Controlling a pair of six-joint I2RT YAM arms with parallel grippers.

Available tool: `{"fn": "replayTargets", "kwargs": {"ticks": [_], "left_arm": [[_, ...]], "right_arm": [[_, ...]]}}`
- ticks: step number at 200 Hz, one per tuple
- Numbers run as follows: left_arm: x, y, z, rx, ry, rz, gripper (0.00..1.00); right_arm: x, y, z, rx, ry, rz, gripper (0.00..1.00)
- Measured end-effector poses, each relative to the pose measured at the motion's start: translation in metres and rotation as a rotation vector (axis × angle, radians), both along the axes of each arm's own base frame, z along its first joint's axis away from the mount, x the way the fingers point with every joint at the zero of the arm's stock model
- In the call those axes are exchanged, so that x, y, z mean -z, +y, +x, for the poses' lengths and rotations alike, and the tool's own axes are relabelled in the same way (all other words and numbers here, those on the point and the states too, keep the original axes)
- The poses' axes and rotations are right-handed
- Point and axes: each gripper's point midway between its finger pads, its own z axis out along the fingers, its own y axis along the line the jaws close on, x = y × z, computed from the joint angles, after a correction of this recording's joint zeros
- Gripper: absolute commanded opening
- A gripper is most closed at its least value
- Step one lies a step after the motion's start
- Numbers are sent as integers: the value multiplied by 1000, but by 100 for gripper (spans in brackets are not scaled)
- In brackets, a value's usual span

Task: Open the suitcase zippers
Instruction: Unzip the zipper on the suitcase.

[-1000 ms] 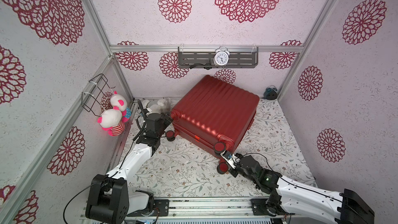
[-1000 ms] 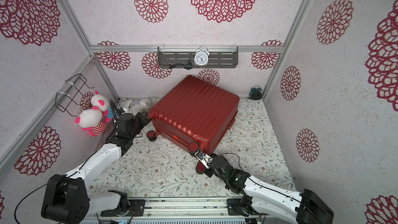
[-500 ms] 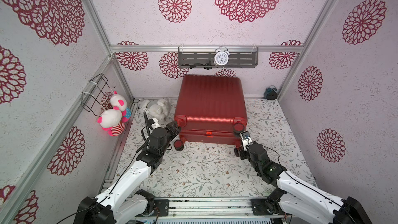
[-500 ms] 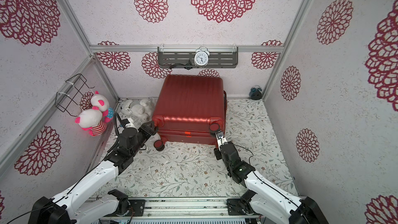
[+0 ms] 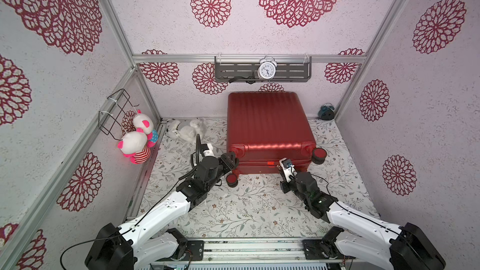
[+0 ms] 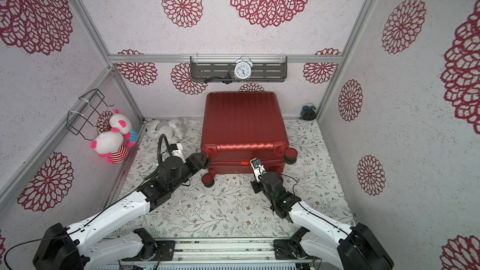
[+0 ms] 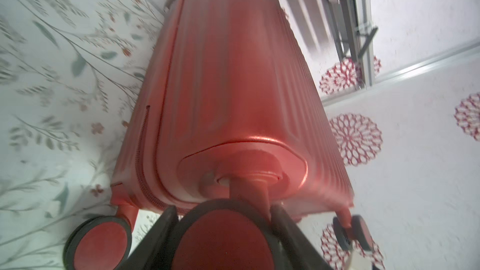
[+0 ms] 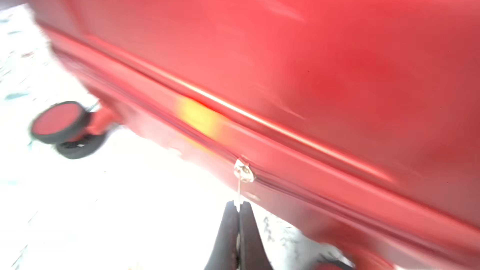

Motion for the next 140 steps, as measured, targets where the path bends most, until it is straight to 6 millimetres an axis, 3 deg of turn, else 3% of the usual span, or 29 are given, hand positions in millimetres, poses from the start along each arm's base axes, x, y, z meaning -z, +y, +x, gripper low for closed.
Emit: {"fn": "replayTargets", "kwargs": {"ticks": [50,108,131,140], "left_arm": [[0,-19,-6,49,8,10,22],[3,-52,-23,122,11,19,23],[3,-66,-32,158,3,16,30],[3,-68,-35,165,0,17,38]], "right_arm": [[4,22,-6,-63,-2,19,0],[6,72,-13,-154,11,67,0],[6,87,-21,-185,18,85,0],[7,89,-23,-183,20,90,0]]}}
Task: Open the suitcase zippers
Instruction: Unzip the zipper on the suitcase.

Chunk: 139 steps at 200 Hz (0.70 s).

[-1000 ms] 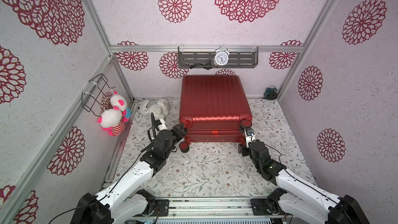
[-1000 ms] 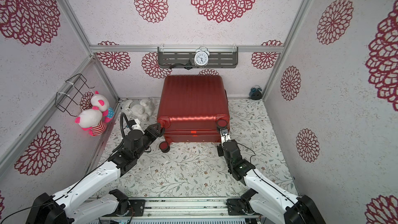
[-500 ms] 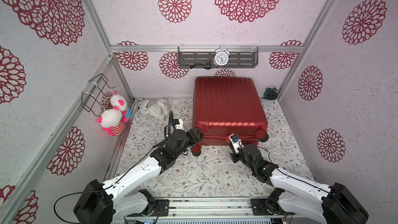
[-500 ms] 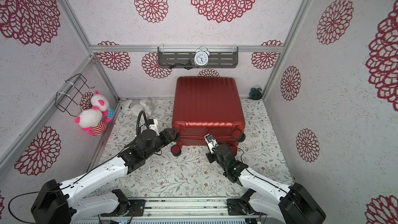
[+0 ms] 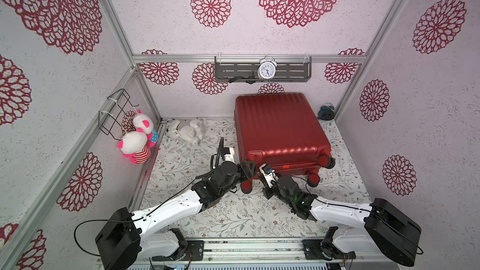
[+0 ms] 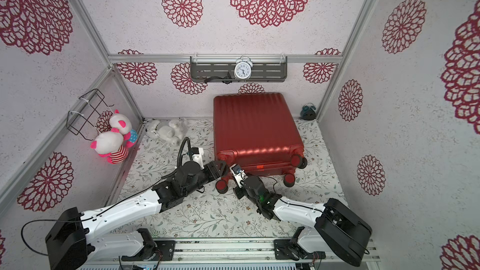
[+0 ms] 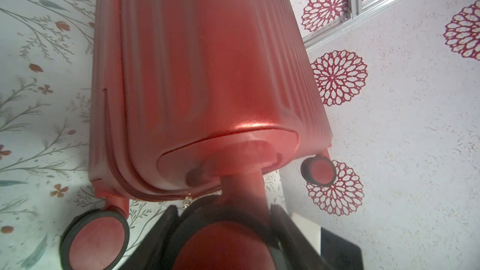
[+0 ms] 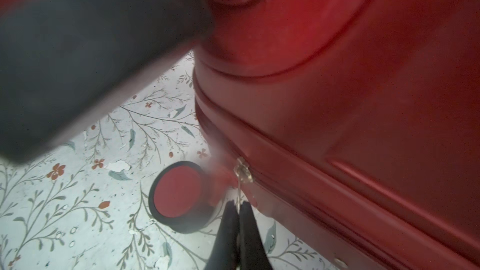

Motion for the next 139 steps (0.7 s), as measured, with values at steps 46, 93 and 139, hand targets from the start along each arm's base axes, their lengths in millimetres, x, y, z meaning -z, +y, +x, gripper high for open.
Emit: {"fn": "replayTargets", "kwargs": {"ticks": [46,93,139], "left_arm": [[1,11,-23,64,-3,53,83],[-7,65,-36,20,-30,67,85],[47,88,-33,-10,73,133,57]], "right_arm": [[1,-3,-13,16,11,47,0],[2,-18,-32,22,29,88,0],[3,-21,-37,29,41,103,0]]}}
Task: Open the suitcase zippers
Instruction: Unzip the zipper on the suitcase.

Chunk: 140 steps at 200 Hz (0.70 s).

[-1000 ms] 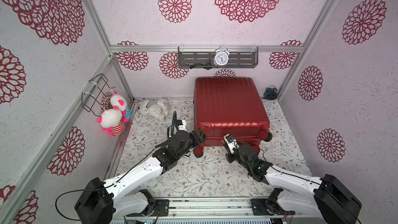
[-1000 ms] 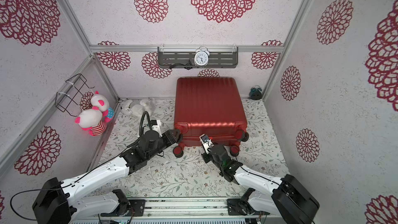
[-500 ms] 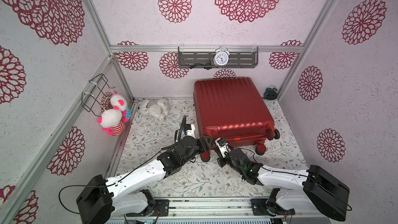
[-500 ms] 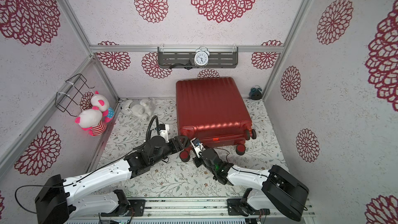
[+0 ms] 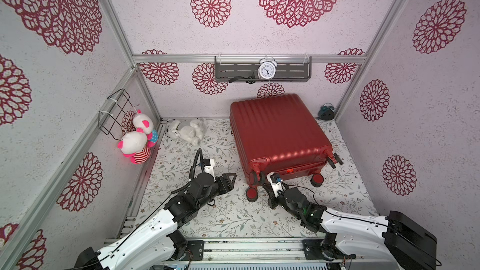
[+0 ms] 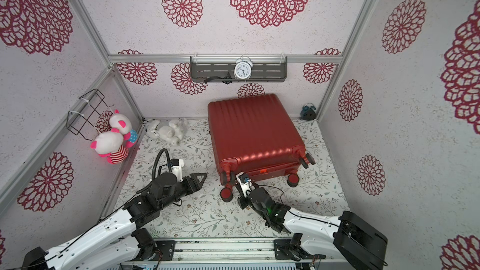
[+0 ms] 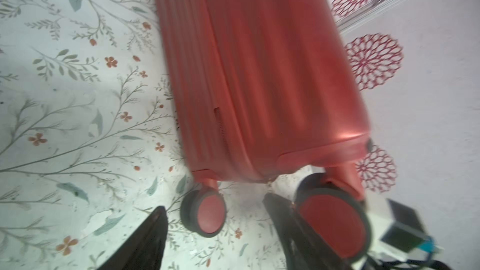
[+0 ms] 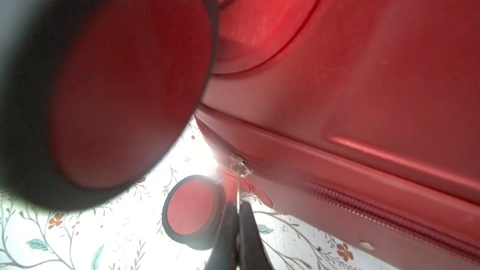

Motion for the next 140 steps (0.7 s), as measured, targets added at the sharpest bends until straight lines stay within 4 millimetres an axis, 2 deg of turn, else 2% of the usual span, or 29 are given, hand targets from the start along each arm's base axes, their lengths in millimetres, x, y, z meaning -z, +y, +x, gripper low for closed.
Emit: {"fn": "replayTargets", "kwargs": {"ticks": [36,56,105,140], "left_arm": [[64,-14,1,46,144,70,49],[88,-21,3,58,186,82,47],[114,-43,16,70,200,37,37],[122,-63,11,94,184,9,34]], "right_arm": [[1,2,0,13,-6,-1,0],[2,5,0,22,-15,-9,0],[2,16,-1,36,-34,-27,0],[2,23,-3,33,-43,-31,0]]}}
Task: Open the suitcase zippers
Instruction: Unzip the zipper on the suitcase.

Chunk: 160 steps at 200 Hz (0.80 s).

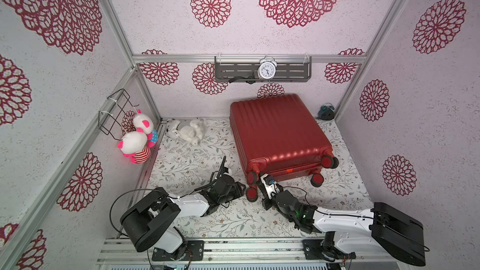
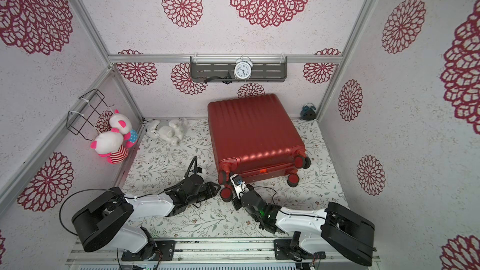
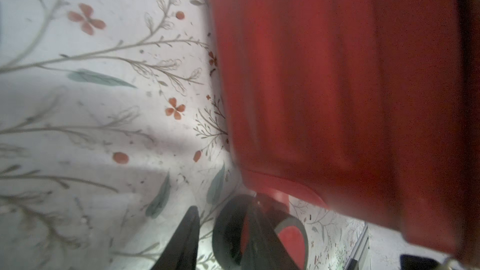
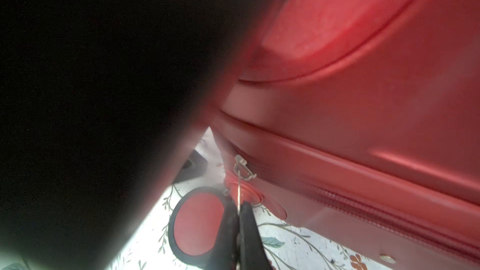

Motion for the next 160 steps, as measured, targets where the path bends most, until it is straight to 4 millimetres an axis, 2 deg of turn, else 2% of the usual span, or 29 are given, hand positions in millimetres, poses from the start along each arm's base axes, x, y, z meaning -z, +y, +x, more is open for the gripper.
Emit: {"fn": "replayTargets", "kwargs": {"ticks": [41,89,160], "left_arm": [[-2,-17,6,-27,-45,-61,29],[-2,-19,5,-83,-84,-69,26],[-3,-39,0,-108,-126,-155,22]], "right_arm": [[-1,11,-3,7,-22,-8,0],[-1,14,-6,76,-53,-3,0],[2,-2,-12,213,-133,33,0]]}}
